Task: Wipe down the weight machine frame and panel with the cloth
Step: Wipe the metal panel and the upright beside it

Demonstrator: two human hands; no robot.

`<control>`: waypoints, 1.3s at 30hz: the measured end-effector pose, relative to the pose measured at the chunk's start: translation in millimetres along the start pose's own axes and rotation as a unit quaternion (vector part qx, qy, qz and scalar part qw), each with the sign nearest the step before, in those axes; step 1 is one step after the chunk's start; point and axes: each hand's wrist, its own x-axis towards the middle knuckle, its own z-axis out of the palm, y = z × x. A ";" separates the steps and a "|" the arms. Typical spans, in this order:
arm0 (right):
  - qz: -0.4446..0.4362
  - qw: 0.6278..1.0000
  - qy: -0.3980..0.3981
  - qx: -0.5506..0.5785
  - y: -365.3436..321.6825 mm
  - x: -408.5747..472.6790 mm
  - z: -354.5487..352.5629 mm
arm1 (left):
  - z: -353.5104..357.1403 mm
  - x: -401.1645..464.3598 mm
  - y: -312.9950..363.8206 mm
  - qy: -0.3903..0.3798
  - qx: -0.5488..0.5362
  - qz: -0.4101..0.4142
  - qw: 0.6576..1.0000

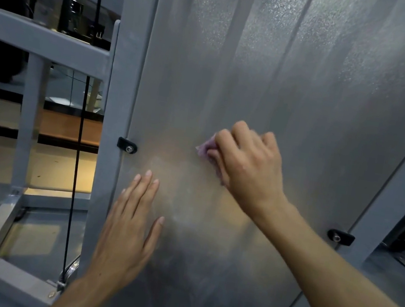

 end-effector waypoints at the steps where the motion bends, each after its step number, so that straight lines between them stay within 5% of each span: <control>1: -0.011 1.000 -0.010 0.015 -10.3 -10.3 3.5 | -0.2 0.1 -0.3 0.002 -0.001 -0.001 1.000; 6: -0.146 0.987 -0.051 0.039 -34.5 -41.7 15.3 | -0.9 1.3 -0.6 0.007 0.000 0.009 1.000; 14: 0.004 1.000 0.022 0.007 -16.5 4.1 11.4 | -1.6 1.2 -10.7 0.009 -0.001 -0.009 1.000; 20: -0.176 0.983 -0.031 0.052 -46.2 -35.3 26.0 | -3.4 0.1 -11.5 0.011 0.004 -0.016 1.000; 27: -0.010 0.998 0.056 0.014 -27.7 15.8 23.6 | -4.8 -0.3 -19.9 0.014 -0.001 -0.028 1.000; 33: -0.190 0.978 -0.027 0.079 -57.4 -32.3 39.4 | -8.7 0.5 -17.6 0.022 -0.025 -0.060 0.998; 39: -0.021 0.998 0.060 0.029 -35.9 24.9 32.2 | -14.1 0.3 -19.7 0.029 -0.046 -0.068 0.996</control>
